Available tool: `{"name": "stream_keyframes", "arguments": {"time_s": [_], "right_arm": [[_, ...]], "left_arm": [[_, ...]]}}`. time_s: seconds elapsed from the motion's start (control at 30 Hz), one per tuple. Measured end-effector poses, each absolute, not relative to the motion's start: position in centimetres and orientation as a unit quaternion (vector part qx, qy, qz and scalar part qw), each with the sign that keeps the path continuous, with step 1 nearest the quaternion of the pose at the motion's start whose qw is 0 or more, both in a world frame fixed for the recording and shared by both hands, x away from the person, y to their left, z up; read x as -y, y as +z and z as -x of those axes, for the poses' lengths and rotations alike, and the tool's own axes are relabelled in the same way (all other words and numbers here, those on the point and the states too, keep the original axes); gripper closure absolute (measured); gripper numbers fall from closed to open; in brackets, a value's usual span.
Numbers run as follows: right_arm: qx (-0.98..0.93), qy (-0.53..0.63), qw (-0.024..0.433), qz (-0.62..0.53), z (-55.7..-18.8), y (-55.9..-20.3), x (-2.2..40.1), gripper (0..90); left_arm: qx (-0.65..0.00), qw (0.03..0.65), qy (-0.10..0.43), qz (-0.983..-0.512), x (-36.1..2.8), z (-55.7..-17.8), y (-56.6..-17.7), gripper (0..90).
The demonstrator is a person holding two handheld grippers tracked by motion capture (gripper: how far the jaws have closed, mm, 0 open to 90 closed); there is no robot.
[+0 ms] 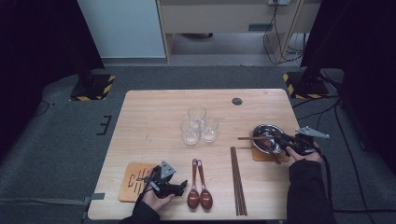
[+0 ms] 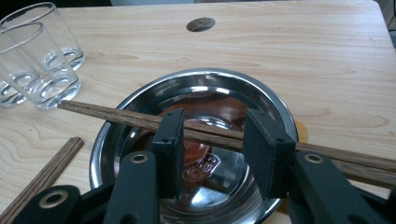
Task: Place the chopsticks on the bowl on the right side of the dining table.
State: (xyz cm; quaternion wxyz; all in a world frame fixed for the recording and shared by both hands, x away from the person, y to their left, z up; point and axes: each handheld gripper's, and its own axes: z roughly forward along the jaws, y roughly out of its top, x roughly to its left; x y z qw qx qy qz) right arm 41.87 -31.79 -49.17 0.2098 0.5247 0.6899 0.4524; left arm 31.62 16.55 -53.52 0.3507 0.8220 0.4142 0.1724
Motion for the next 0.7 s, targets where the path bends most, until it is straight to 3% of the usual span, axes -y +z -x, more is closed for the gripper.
{"name": "stream_keyframes", "arguments": {"time_s": [0.7], "right_arm": [[-0.675,0.5,0.221,-0.496,-41.1,-46.2,32.0,53.2]], "left_arm": [[-0.417,0.368,0.171,-0.813,-16.9,-31.3,-52.7,14.5]]}}
